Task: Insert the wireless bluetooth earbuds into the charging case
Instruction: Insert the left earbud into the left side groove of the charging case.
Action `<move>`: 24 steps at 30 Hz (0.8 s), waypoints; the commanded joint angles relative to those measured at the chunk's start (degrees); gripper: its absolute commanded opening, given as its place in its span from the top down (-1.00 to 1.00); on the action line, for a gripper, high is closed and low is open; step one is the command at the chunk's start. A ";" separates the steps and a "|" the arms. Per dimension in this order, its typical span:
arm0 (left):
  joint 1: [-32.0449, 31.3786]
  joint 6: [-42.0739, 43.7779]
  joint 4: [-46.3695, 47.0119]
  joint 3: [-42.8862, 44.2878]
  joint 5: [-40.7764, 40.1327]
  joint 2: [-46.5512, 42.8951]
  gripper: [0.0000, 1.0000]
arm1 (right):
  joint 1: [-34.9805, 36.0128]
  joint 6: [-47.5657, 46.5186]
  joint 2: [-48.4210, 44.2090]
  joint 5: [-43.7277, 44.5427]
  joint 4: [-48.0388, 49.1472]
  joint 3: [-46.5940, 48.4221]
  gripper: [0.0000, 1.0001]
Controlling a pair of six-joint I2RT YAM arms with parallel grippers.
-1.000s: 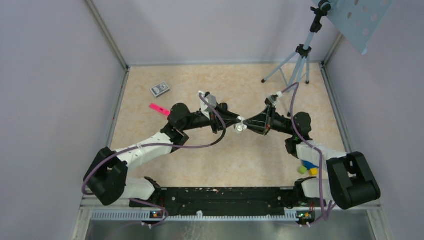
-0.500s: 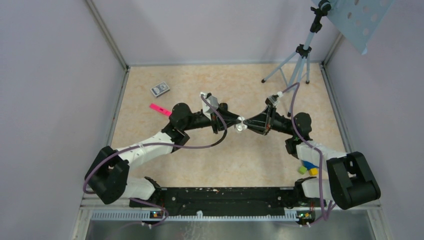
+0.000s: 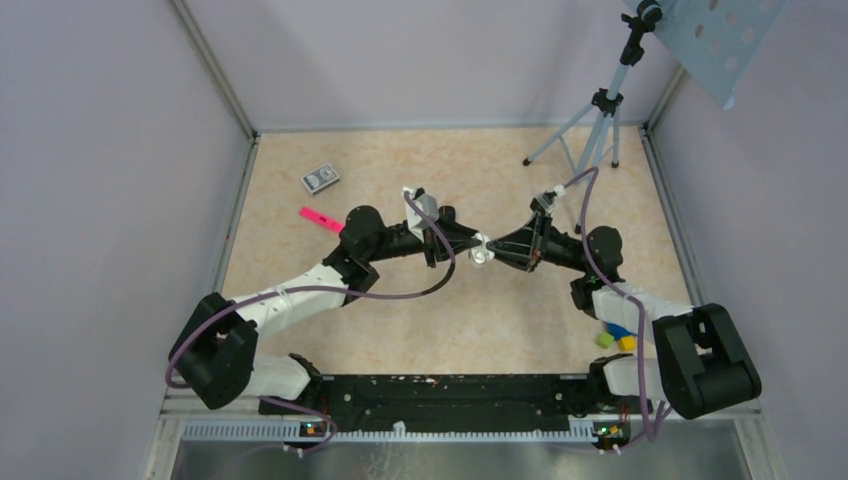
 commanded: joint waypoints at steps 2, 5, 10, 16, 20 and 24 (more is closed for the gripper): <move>-0.16 1.48 -0.54 -0.44 0.31 -1.38 1.00 | 0.67 0.02 -1.36 0.40 4.21 0.17 1.00; -0.20 1.96 -1.30 -0.30 1.63 -1.48 1.00 | 0.68 0.24 -1.45 0.62 4.47 0.09 1.00; -0.16 2.80 -3.58 -0.22 3.01 -2.08 1.00 | 0.67 1.50 -0.99 1.17 6.60 -0.08 1.00; -0.16 2.19 -3.40 -0.81 3.14 -3.11 1.00 | 0.63 6.69 1.56 2.54 15.41 -0.76 1.00; -0.17 1.82 -2.74 -0.89 3.56 -3.21 1.00 | 0.67 9.76 3.21 3.34 20.08 -1.12 1.00; -0.17 1.98 -3.17 -0.42 4.39 -2.90 1.00 | 0.78 10.33 3.21 3.38 20.35 -0.94 1.00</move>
